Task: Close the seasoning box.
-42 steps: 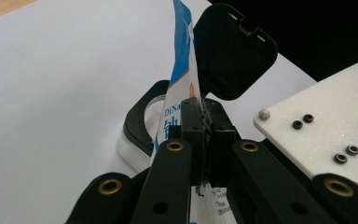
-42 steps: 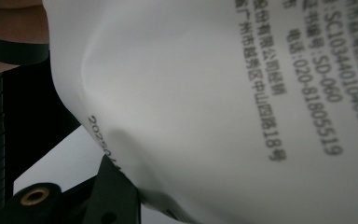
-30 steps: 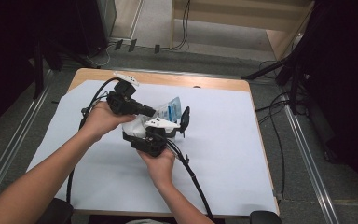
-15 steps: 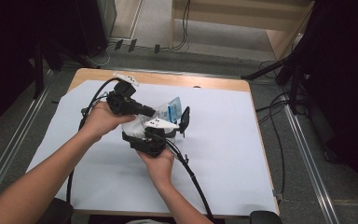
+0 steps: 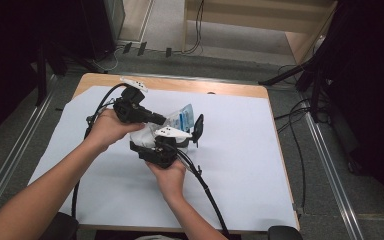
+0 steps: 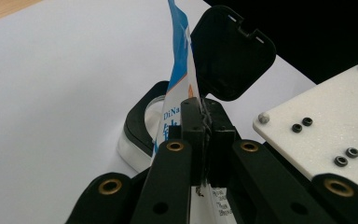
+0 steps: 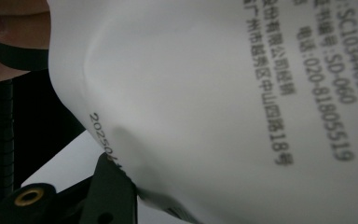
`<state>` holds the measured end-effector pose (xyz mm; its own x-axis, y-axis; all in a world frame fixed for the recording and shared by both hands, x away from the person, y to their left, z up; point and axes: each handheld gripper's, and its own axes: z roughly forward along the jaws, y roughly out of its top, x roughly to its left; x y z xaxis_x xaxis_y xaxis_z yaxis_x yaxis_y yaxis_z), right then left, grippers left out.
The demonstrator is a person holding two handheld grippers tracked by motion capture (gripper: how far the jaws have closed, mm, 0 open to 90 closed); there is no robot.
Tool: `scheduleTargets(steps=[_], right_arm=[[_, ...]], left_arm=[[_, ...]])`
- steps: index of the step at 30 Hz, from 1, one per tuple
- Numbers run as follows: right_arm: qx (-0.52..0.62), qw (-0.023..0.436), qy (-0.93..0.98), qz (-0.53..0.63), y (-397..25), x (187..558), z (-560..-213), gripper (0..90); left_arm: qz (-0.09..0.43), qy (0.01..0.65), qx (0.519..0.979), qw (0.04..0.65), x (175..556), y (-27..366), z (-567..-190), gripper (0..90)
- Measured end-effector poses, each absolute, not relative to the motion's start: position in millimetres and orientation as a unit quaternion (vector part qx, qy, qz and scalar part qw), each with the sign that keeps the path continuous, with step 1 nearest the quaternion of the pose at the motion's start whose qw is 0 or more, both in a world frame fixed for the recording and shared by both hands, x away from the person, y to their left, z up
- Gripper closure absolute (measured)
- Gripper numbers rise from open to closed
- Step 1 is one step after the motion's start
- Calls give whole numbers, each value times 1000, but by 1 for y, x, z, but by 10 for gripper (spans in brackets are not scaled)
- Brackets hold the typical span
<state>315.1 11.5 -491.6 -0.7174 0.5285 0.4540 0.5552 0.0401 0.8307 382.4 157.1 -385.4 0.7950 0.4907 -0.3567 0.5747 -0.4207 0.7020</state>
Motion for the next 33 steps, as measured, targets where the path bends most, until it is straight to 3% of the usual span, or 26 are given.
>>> scheduleTargets(steps=[33], right_arm=[[-379, 16, -719, -583, 11, 315, -490, 561]], left_arm=[[-44, 313, 843, 435, 381, 155, -384, 895]])
